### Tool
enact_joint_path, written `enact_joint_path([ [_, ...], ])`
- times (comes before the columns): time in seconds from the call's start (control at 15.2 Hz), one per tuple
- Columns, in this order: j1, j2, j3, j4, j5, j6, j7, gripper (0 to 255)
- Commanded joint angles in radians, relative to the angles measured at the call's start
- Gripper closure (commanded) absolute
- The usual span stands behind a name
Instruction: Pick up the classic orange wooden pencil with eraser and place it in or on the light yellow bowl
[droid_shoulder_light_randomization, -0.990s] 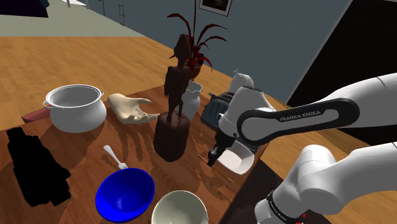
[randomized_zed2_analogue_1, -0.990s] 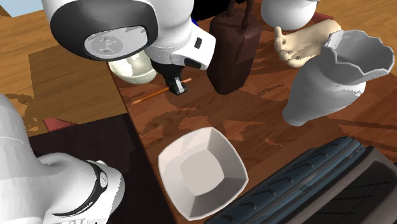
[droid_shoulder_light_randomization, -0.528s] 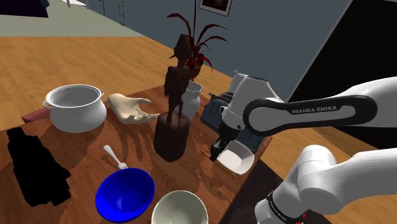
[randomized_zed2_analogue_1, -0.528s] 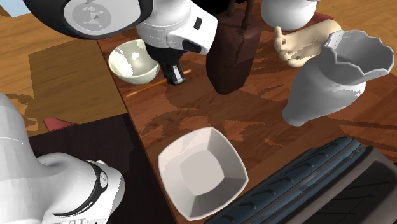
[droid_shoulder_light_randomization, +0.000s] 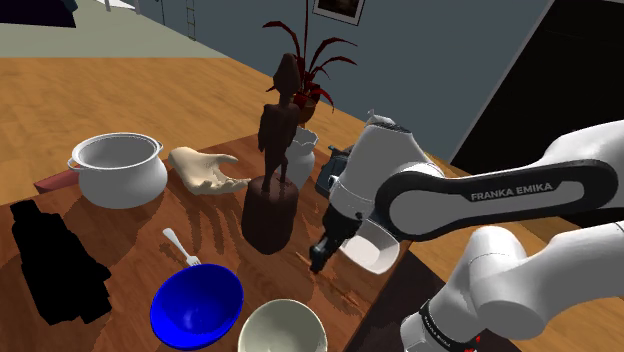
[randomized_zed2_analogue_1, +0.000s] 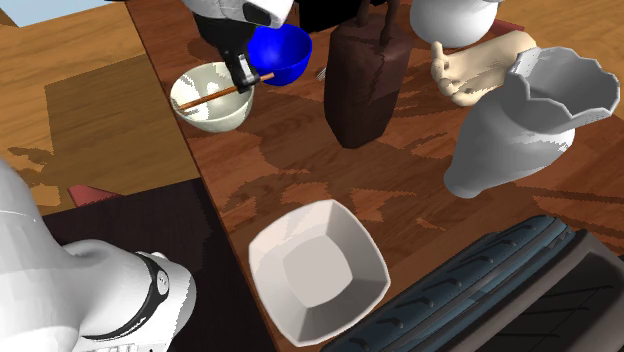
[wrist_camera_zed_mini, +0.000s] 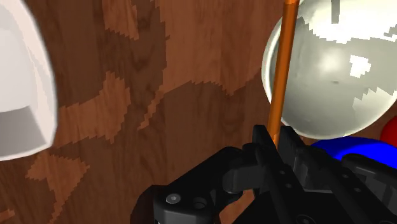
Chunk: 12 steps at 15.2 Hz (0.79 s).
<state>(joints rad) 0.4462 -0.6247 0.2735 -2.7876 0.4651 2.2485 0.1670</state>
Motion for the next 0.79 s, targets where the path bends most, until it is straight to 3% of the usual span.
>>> enact_joint_path([
  [0.0,0.027,0.030,0.049,0.025,0.024,0.021,0.056,255],
  [0.46,0.065,0.183,0.218,0.179,0.037,0.078,0.256,255],
  [0.73,0.067,0.223,0.232,0.152,0.050,0.144,0.244,255],
])
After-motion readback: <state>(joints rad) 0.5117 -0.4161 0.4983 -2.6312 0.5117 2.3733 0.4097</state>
